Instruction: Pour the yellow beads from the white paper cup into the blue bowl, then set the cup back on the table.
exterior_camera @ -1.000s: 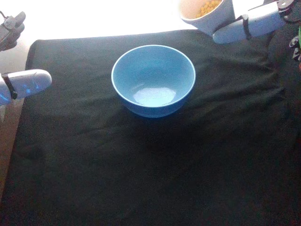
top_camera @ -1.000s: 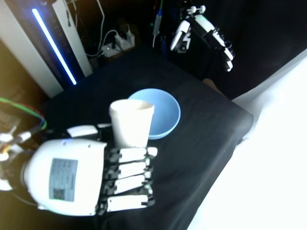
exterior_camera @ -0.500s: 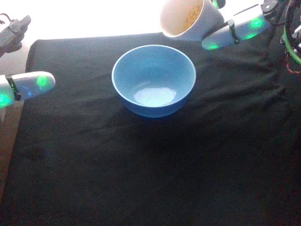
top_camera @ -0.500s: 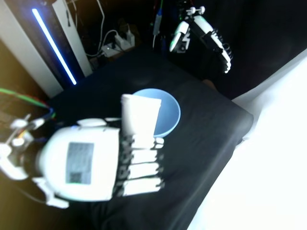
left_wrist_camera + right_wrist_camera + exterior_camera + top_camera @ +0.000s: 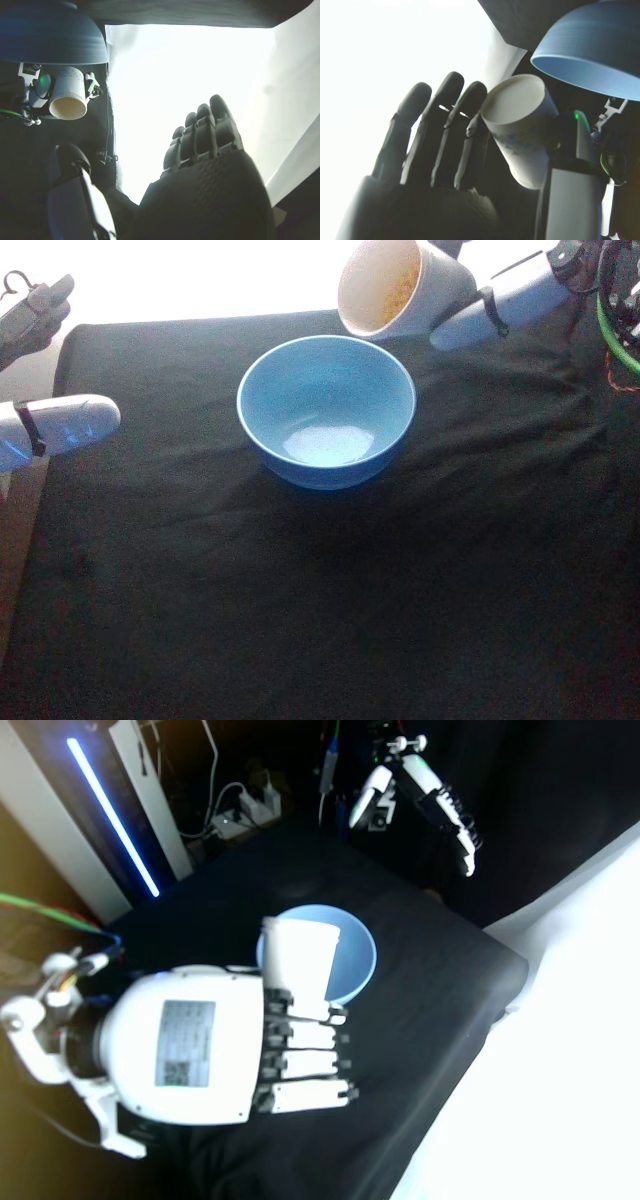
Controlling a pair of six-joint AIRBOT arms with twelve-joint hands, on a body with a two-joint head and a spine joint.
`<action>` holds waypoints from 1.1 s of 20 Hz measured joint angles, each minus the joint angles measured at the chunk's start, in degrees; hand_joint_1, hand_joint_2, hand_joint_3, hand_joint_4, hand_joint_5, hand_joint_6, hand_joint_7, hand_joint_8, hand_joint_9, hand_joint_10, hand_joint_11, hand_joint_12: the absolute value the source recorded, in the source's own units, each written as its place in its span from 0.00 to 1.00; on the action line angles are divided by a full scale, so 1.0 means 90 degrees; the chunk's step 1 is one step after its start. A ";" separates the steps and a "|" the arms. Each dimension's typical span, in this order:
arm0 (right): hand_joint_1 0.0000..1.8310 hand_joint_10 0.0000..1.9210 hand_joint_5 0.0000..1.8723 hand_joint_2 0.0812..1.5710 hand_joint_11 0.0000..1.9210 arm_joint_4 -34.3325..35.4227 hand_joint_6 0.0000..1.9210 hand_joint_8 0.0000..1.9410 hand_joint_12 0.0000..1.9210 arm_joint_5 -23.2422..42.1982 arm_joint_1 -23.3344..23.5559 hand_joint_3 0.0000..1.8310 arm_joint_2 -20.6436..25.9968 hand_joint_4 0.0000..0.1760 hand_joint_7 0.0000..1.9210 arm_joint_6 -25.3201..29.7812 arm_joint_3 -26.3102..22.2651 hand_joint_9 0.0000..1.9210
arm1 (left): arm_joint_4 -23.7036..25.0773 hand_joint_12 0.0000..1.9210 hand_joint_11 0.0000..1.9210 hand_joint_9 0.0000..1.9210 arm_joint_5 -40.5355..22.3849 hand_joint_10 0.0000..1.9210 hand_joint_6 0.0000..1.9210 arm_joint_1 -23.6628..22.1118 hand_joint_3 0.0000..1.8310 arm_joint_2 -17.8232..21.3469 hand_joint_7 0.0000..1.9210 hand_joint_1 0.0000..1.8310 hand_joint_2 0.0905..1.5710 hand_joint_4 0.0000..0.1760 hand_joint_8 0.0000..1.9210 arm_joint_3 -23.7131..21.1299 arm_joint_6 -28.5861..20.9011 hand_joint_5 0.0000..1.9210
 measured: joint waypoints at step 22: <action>0.66 0.98 0.67 0.62 0.51 -0.1212 0.27 0.82 1.00 -0.0512 0.0362 0.00 -0.0017 0.00 0.49 0.0015 -0.0112 0.48 | 0.0080 0.19 0.00 0.04 0.0034 0.00 0.00 -0.0034 0.00 0.0000 0.06 0.26 0.48 0.07 0.00 0.0002 -0.0005 0.00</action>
